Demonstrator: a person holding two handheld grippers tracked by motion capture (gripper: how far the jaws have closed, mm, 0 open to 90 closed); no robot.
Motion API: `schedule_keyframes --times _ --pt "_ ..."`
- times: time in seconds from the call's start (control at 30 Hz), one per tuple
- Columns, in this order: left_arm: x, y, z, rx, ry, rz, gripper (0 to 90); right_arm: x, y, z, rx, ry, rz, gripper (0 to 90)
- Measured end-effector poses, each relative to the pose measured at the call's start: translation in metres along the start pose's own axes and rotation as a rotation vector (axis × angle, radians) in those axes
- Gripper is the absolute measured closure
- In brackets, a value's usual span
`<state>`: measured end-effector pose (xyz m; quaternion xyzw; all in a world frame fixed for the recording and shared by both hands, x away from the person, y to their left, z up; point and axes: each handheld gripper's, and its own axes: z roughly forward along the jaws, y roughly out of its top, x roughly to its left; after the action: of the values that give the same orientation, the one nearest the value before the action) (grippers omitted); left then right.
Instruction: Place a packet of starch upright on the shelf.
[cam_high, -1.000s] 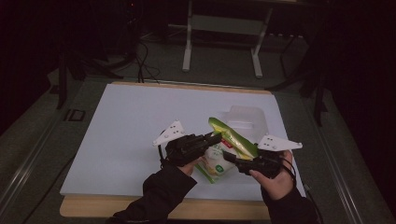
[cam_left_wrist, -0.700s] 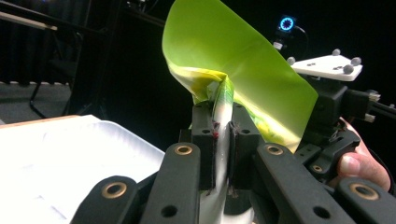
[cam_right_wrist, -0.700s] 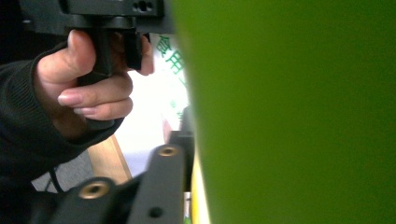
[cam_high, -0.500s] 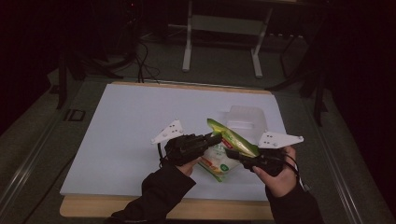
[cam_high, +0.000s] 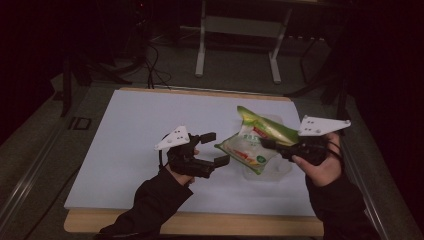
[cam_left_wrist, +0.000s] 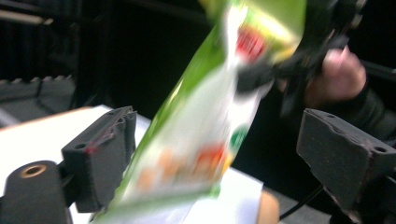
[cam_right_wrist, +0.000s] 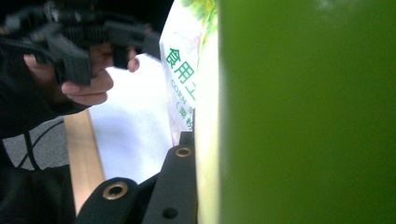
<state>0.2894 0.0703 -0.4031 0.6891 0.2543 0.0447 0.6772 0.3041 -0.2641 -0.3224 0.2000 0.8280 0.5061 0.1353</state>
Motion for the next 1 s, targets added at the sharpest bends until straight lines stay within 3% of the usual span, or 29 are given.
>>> schedule_keyframes --times 0.07,0.13,0.27,0.37,0.47,0.53,0.67,1.0 --pt "0.007 -0.005 -0.005 0.026 0.029 -0.031 3.3 -0.01 0.003 -0.007 0.0 -0.012 -0.01 83.3" --pt "0.014 -0.011 -0.012 0.05 0.062 -0.058 3.0 -0.02 0.007 -0.014 -0.004 -0.03 -0.024 83.3" --pt "0.023 -0.023 -0.027 0.092 0.105 -0.075 2.9 -0.04 0.012 -0.024 0.001 -0.097 -0.042 83.2" --pt "0.027 -0.028 -0.038 0.106 0.129 -0.078 2.3 -0.055 0.012 -0.028 0.014 -0.134 -0.042 83.3" --pt "0.028 -0.033 -0.047 0.142 0.167 -0.05 1.2 -0.07 0.011 -0.027 0.031 -0.142 -0.04 83.3" --pt "0.03 -0.037 -0.051 0.169 0.197 -0.041 0.0 -0.08 0.012 -0.026 0.046 -0.144 -0.038 83.2" --pt "0.036 -0.051 -0.061 0.194 0.233 -0.071 0.0 -0.096 0.016 -0.018 0.09 -0.14 -0.083 83.2" --pt "0.039 -0.073 -0.08 0.156 0.272 -0.106 0.0 -0.129 0.021 0.021 0.239 -0.132 -0.108 83.2"
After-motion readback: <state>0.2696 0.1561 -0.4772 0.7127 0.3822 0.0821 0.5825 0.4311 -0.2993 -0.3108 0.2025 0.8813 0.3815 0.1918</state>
